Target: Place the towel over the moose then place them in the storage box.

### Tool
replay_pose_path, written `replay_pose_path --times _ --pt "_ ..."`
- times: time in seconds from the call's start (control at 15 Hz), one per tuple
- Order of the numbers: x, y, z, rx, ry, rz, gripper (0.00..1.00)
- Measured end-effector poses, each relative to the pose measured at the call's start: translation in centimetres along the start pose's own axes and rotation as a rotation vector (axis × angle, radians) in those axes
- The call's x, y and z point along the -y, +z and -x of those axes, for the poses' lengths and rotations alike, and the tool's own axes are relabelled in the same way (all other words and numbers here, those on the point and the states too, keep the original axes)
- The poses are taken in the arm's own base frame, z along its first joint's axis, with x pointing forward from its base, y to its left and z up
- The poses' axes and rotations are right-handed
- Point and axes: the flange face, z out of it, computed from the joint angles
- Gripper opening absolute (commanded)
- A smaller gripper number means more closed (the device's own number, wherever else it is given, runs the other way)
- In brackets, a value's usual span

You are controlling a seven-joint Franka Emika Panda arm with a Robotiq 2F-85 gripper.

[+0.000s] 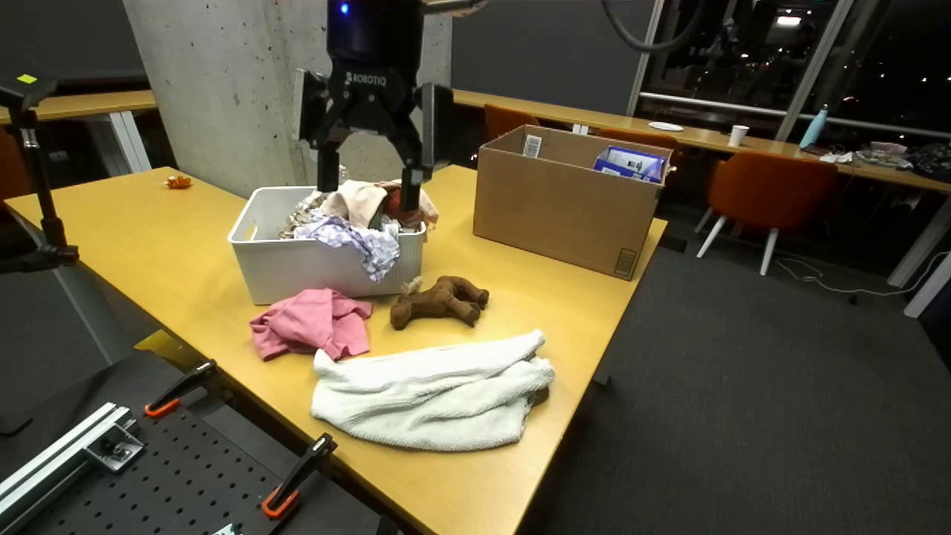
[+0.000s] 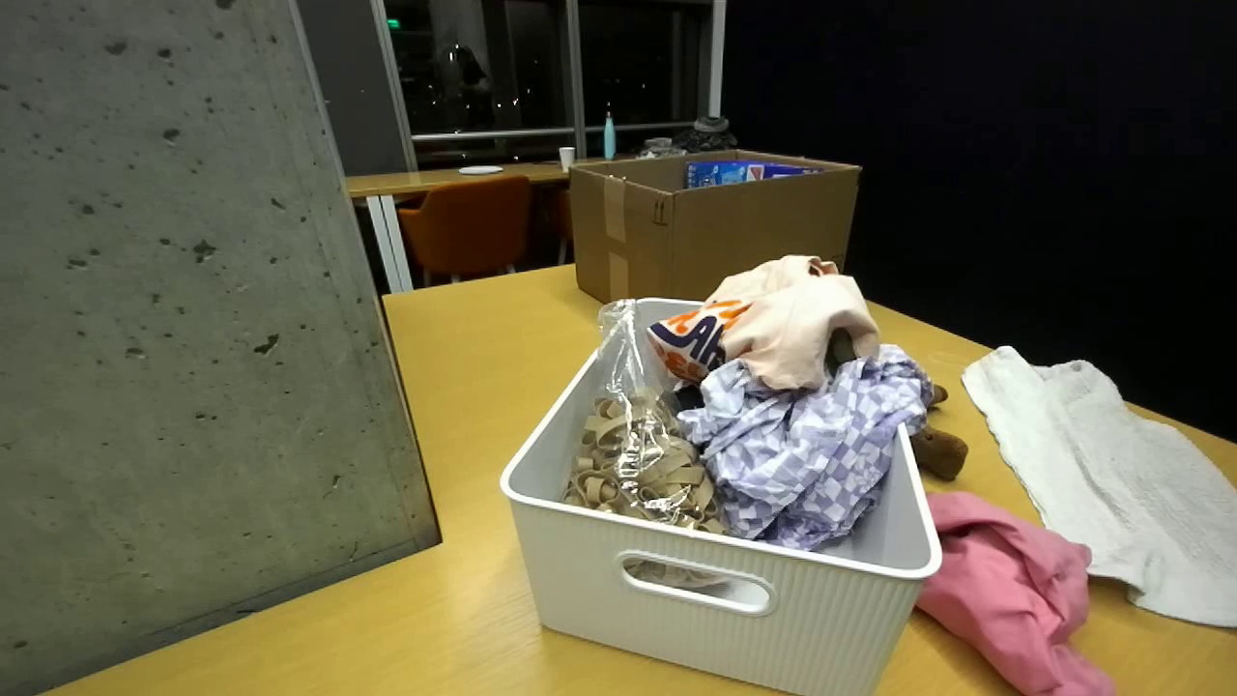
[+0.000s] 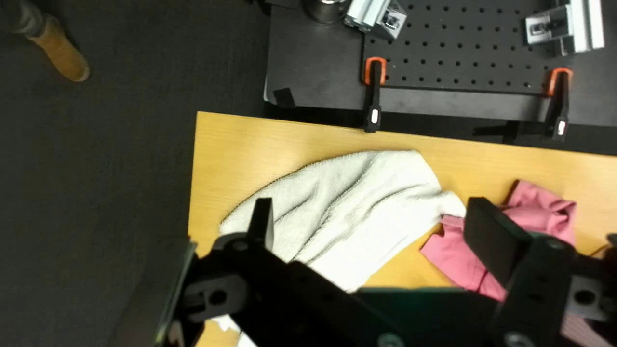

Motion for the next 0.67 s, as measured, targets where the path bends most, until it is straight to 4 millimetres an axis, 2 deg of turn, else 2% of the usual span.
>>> replay_pose_path --times 0.33,0.47,0.67 --pt "-0.3 7.0 2.0 -0.039 0.227 -0.111 1.0" --pt "-1.6 9.4 2.4 -0.091 0.291 -0.148 1.0" --pt "-4.1 11.2 1.0 -0.14 0.345 -0.196 1.0"
